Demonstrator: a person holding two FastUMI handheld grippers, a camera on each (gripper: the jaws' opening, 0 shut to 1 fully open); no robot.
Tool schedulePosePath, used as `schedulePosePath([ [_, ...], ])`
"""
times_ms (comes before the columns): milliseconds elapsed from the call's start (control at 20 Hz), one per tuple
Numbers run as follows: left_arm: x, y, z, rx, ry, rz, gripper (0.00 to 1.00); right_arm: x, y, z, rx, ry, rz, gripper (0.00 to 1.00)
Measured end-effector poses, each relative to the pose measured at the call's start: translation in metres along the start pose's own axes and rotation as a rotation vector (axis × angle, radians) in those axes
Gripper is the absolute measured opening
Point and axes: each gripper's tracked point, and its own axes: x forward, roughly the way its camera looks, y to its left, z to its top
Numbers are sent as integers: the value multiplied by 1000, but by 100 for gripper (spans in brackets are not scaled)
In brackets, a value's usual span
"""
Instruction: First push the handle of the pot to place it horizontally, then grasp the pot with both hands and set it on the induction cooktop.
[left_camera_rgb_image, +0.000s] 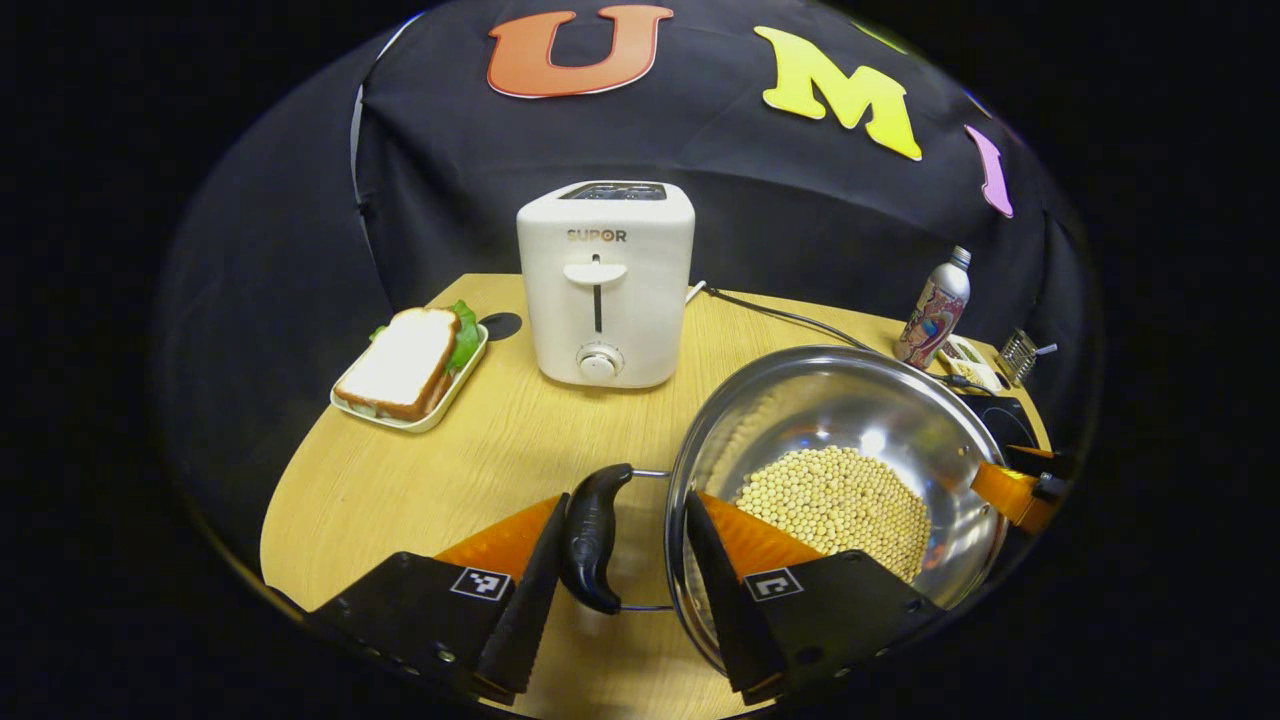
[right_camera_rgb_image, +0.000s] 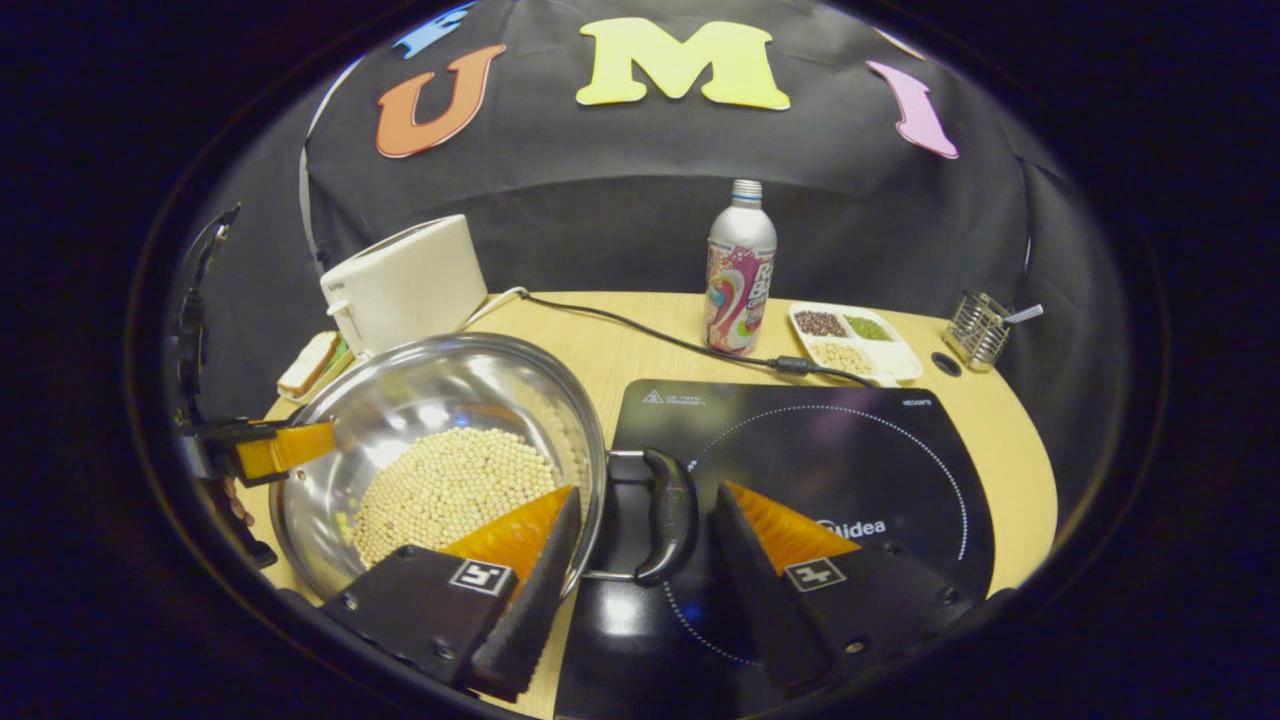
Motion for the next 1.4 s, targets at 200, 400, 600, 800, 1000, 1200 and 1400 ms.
schedulePosePath([
  [200, 0, 0, -3, 13, 17, 2, 66, 1, 5, 1, -17, 12, 54, 68],
  [400, -6, 2, -4, 46, 58, 34, 66, 3, 4, 1, -39, 25, 50, 59],
  [600, -19, 2, -3, 27, 57, 38, 60, -4, 6, 0, -55, 41, 75, 55],
  [800, -42, 2, 5, 25, 44, 44, 60, -27, 9, 12, -70, 17, 86, 55],
  [1000, -74, 1, 21, 22, 14, 54, 60, -59, 9, 31, -79, -12, 90, 55],
  [1200, -105, -6, 38, 12, -20, 50, 60, -94, 6, 52, -81, -40, 106, 55],
  [1400, -129, -20, 49, 20, -37, 47, 60, -122, -7, 68, -122, -70, 101, 58],
])
